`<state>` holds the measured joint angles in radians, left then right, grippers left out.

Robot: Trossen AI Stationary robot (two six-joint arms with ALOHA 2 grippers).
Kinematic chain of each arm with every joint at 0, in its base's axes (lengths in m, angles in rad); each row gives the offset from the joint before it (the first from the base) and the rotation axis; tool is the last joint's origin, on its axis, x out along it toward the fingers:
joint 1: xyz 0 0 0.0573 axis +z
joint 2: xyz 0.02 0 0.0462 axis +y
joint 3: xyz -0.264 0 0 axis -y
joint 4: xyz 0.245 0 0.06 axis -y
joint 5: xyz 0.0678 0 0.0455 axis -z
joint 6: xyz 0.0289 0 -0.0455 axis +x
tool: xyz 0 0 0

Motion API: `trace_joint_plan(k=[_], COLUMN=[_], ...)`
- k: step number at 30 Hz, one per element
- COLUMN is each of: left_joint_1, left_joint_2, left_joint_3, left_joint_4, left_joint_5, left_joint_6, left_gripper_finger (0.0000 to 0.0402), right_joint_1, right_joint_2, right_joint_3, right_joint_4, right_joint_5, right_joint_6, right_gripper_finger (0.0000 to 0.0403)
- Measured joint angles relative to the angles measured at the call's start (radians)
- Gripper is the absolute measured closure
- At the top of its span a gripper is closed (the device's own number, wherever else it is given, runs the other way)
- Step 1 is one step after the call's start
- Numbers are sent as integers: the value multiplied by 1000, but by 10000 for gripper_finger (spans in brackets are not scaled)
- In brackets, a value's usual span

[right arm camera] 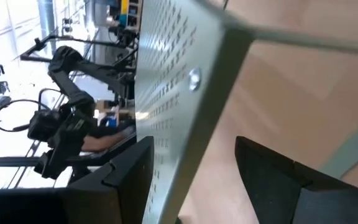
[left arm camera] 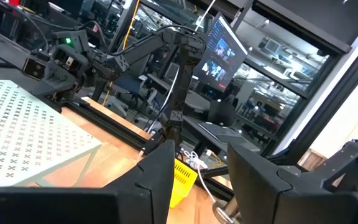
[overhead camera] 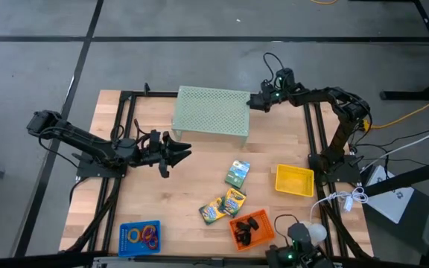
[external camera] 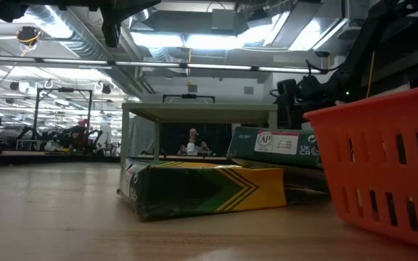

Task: Pick & Place Office Desk Supplies
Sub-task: Adjust the shelf

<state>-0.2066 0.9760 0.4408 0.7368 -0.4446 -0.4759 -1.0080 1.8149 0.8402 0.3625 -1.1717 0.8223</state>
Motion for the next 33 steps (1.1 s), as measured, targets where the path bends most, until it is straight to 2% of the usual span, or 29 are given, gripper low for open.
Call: trace_joint_plan(k=[5,9,15,19,25,29,33], left_joint_1=[0,0,0,0,48,135,226], left_joint_2=[0,0,0,-12,-70,-108,-130], left_joint_3=[0,0,0,0,1,2,2], left_joint_4=[0,-3,-23,1,-16,-152,-285], left_joint_5=[-2,-4,10,107,317,460,580], left_joint_6=[24,29,69,117,169,197,249], left_gripper_finger=[256,256,256,256,256,256,256], right_joint_1=[-8,-7,29,68,179,262,310], right_joint_2=[-1,-5,-76,-159,-308,-393,-440], right_joint_3=[0,0,-1,-1,-1,-1,0], right_joint_4=[21,13,0,3,51,143,138], right_joint_5=[4,-70,-89,-84,11,97,210], right_joint_6=[-11,12,14,-11,-121,-210,-330], right_gripper_finger=[176,176,176,176,176,176,176])
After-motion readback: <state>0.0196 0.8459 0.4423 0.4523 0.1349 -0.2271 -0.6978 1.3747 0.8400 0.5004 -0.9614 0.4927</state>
